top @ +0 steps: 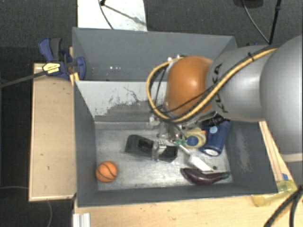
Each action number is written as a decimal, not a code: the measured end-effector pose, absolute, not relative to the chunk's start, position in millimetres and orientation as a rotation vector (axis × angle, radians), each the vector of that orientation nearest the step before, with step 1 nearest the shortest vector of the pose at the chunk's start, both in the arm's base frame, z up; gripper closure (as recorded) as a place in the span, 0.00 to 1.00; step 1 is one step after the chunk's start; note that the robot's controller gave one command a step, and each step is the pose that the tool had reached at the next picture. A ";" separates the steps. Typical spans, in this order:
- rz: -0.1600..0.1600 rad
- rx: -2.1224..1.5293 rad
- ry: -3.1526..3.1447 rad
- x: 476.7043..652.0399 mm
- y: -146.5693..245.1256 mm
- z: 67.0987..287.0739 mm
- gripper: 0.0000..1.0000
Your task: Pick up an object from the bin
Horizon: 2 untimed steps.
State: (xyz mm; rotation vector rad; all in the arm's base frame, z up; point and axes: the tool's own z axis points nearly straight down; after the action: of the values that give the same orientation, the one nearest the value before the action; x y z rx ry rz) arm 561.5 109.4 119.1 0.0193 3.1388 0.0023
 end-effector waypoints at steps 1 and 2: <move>-0.001 0.053 3.140 558.8 92.2 124.2 0.00; 0.003 0.095 3.135 558.7 92.8 133.7 0.00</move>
Offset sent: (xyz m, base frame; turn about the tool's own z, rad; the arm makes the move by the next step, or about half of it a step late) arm -0.0053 -0.0190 0.0088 0.0920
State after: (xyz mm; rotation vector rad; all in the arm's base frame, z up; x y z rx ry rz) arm 558.7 92.8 133.7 0.0952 3.1345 0.0030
